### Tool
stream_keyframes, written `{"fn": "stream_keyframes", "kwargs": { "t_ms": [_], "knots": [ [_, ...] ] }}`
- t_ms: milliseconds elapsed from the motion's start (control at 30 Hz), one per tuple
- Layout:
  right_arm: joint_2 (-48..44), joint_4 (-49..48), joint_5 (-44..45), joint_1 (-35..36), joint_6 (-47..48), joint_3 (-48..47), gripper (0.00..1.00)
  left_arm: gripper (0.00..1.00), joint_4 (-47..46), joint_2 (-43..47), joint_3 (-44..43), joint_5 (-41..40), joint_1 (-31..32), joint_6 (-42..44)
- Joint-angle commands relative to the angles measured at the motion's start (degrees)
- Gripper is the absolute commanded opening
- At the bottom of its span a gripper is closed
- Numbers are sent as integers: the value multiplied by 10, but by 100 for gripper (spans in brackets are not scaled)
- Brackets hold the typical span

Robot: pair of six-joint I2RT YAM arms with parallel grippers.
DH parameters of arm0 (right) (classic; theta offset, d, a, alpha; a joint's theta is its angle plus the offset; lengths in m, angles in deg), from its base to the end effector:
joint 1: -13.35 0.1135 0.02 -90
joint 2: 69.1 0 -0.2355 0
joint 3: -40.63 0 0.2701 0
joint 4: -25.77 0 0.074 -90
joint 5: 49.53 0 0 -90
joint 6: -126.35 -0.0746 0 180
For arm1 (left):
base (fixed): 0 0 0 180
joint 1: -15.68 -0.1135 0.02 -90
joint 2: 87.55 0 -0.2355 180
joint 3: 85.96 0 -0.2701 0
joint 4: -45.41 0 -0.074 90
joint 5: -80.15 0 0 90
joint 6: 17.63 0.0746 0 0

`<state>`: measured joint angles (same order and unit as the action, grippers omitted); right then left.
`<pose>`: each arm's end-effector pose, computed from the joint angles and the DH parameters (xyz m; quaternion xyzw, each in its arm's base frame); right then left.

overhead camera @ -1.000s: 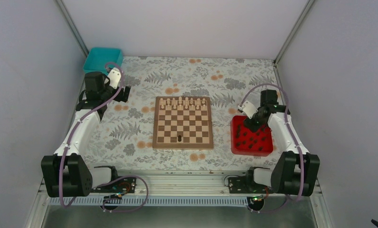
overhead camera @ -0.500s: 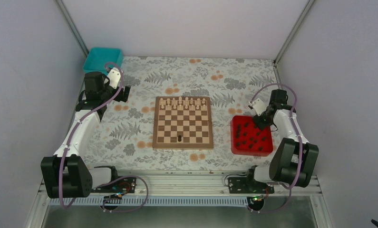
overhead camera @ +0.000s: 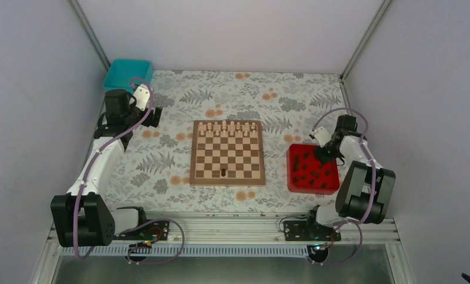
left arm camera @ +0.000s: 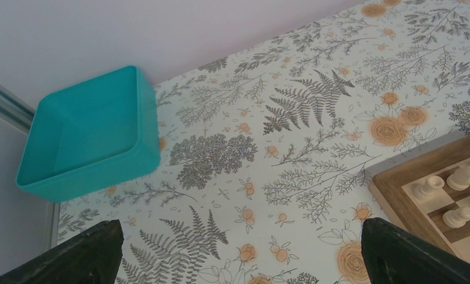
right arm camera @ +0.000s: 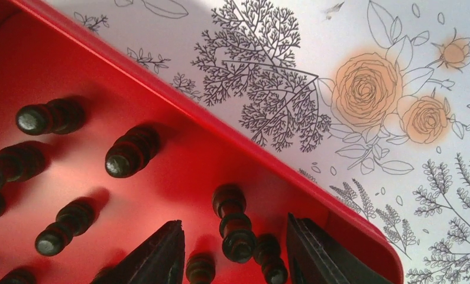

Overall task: Set up the chess pieces on the board
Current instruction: Pick up the chess piece from the storage box.

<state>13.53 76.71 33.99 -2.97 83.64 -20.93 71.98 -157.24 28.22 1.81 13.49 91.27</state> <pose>0.2784 -0.0727 0.1091 -0.2718 0.9480 -0.0348 0.1621 0.3349 -0.0023 0.2416 0.1754 0.8470 0.0038 0.5019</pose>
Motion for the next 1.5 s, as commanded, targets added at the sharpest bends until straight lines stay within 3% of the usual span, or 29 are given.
{"fn": "stream_keyframes", "kwargs": {
  "t_ms": [0, 367, 600, 833, 1033, 1167, 1467],
  "knots": [
    [6, -28, -23, -7, -5, 10, 46, 100, -15, 8, 6, 10, -3, 4],
    [9, -52, -29, -7, -7, 33, 39, 100, -14, 8, 6, 15, -5, 4],
    [-8, -41, -35, -9, -7, 26, 19, 100, -13, 9, 5, 15, -4, 4],
    [-39, 20, -68, -8, 2, -16, 11, 100, -15, 10, 6, 13, -4, 3],
    [-74, 102, -86, 11, 5, -73, 10, 100, -14, 11, 5, 13, -4, 2],
    [-97, 156, -112, 69, -6, -118, 12, 100, -14, 9, 4, 13, -4, 2],
    [-95, 143, -101, 304, -107, -138, 13, 100, -16, 7, 3, 7, -5, 2]
  ]
}}
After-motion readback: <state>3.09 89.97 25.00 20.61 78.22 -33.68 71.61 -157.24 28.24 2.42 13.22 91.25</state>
